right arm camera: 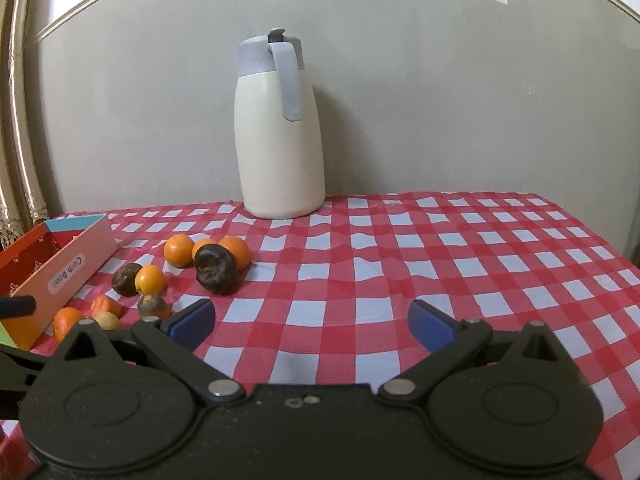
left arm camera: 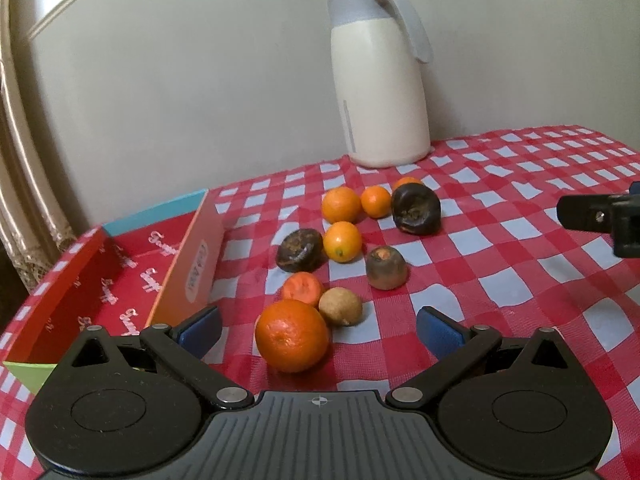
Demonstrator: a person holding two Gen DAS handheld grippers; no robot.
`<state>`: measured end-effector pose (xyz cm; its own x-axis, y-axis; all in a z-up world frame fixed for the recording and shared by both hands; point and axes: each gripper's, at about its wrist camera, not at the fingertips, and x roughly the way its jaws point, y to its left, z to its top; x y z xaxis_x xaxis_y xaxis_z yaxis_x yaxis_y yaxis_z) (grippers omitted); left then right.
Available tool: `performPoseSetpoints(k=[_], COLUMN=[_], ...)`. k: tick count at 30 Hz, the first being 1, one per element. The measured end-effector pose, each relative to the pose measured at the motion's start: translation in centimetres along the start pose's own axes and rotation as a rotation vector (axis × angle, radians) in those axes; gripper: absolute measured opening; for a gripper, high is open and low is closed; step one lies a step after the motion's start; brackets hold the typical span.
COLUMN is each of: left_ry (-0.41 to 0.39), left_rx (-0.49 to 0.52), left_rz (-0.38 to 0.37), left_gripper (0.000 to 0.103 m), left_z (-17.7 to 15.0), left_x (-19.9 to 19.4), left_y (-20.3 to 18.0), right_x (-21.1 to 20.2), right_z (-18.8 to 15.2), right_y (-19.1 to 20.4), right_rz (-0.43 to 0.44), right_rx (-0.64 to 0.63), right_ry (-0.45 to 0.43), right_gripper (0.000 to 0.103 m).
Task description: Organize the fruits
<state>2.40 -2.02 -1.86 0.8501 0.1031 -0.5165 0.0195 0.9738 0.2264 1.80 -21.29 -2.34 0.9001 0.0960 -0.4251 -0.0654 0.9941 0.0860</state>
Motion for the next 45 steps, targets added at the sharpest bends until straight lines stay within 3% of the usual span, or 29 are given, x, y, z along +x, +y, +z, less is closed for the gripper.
performPoseSetpoints(k=[4,5,7,13,18,26,45], left_ry=[0.015,0.019,0.043,0.047,0.073,0.073,0.067], left_rx=[-0.009,-0.012,-0.022,-0.025,-0.044,-0.065,-0.11], left_rz=[0.018,0.017,-0.002,-0.001,-0.017,-0.021,-0.043], left_gripper=[0.099,0.087,0.077,0.076,0.067,0.044,0.043], left_z=[-0.1,-0.1,-0.1,-0.4,-0.4,-0.5,-0.4], left_x=[0.5,0.6,1.1,1.3,1.8,2.0,1.5], left_y=[0.3,0.4,0.7,0.7,0.8,1.0,1.2], right_x=[-0.1,-0.1,-0.1,-0.3,-0.2,-0.2,-0.1], right_z=[0.0,0.0,0.1,0.2,0.2,0.2,0.2], right_y=[0.0,0.1,0.0,0.0,0.3,0.3,0.6], right_rz=[0.008,0.008,0.013,0.036,0.016,0.031,0.042], right_rx=[-0.004,-0.006,-0.005,0.009,-0.007,-0.004,-0.011], right_ry=[-0.001,-0.001,-0.004,-0.01,-0.009,-0.012,-0.003], right_gripper=[0.103,0.103,0.103,0.103,0.103,0.103,0.103])
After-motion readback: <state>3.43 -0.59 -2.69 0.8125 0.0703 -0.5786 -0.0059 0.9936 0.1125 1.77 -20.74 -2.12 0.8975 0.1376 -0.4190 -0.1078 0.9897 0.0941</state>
